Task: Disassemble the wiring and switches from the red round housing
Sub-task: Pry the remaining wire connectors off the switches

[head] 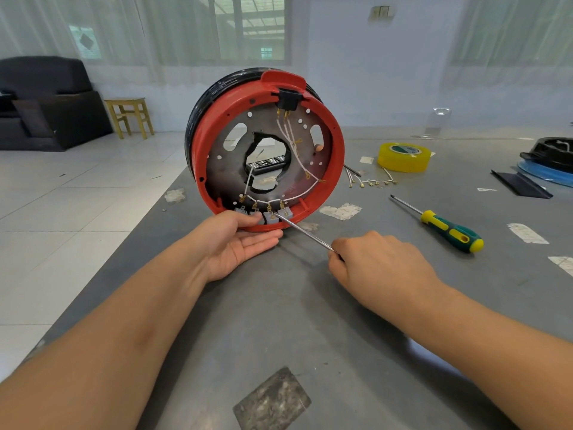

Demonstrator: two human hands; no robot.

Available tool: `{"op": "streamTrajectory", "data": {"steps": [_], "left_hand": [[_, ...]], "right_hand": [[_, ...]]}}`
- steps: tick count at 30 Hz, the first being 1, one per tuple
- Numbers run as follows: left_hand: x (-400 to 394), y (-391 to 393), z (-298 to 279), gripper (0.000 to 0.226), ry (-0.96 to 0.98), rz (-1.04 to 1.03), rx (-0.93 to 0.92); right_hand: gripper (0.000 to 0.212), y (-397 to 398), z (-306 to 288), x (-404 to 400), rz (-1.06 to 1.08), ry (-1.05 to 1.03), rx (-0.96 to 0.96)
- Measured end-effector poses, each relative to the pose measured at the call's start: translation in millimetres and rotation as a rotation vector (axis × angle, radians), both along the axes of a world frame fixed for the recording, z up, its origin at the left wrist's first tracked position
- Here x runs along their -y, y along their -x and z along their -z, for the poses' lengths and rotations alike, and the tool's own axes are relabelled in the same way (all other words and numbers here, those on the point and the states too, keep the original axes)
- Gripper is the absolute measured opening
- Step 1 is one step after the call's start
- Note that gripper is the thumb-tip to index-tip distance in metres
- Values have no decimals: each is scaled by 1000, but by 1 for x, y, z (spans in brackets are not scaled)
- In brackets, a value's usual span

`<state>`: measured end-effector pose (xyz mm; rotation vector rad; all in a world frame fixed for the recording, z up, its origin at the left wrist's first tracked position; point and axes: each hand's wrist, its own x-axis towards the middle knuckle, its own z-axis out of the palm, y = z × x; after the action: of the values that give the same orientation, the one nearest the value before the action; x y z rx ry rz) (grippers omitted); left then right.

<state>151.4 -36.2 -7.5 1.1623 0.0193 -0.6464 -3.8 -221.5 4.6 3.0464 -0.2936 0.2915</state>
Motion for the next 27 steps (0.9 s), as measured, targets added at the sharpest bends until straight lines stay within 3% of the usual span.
{"op": "streamTrajectory", "data": {"steps": [13,18,23,27], "left_hand": [[1,1,-2,36,24,-30,-16],[1,1,-1,30,37,-28,-14],[-1,0,-1,10,64,-30,-44],[-1,-1,0,11,62,-26,-41]], "right_hand": [[35,-1,4,-3,17,-25,3],[36,-1,6,-4,8,-31,8],[37,-3,6,-8,-7,-48,34],[37,-4,6,-8,-11,-59,40]]}}
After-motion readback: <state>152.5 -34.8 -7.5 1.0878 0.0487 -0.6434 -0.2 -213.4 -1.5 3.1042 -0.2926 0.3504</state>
